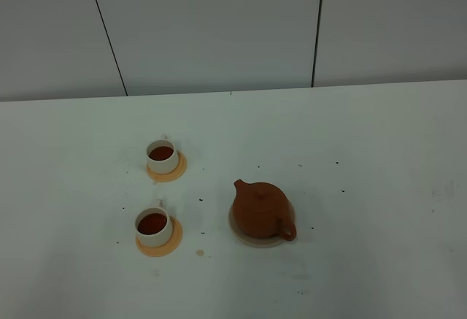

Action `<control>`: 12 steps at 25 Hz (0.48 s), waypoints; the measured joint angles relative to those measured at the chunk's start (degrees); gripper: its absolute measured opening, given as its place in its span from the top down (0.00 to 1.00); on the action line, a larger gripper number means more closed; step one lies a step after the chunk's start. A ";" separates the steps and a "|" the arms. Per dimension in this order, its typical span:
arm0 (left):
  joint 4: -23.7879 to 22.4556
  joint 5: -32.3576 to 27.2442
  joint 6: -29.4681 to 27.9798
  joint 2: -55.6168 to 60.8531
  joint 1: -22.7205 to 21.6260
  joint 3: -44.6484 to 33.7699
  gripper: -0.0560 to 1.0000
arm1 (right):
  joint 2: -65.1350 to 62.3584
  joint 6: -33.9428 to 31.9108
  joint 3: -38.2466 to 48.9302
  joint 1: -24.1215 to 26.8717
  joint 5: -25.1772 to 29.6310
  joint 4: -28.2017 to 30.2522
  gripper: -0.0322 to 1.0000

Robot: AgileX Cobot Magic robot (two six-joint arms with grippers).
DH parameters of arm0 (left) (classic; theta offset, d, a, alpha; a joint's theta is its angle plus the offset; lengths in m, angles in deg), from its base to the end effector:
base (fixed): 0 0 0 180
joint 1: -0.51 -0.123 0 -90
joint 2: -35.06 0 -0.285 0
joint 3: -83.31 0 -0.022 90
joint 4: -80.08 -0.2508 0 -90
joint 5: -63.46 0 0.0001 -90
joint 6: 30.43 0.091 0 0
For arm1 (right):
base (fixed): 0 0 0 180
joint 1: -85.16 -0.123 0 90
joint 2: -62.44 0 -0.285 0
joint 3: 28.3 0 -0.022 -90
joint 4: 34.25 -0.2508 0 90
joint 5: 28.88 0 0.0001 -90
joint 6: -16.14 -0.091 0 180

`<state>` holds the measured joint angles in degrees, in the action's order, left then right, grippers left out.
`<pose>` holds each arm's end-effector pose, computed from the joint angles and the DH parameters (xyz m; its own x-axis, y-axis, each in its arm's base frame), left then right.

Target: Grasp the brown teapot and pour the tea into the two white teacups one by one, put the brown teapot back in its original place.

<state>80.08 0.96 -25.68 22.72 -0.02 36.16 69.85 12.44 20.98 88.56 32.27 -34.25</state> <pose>0.0036 0.0000 0.2819 -0.5287 0.0779 -0.8452 0.0346 0.9969 0.0702 -0.0047 0.0003 0.2733 -0.4614 0.0921 -0.8824 0.0893 0.9944 0.0571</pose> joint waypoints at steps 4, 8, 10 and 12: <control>0.00 0.00 0.00 0.00 0.00 0.00 0.73 | 0.00 0.00 0.00 0.00 0.00 0.00 0.70; 0.00 0.00 0.00 0.00 0.00 0.00 0.73 | 0.00 0.00 0.00 0.00 0.00 0.00 0.70; 0.00 0.00 0.00 0.00 0.00 0.00 0.73 | 0.00 0.00 0.00 0.00 0.00 0.00 0.70; 0.00 0.00 0.00 0.00 0.00 0.00 0.73 | 0.00 0.00 0.00 0.00 0.00 0.00 0.70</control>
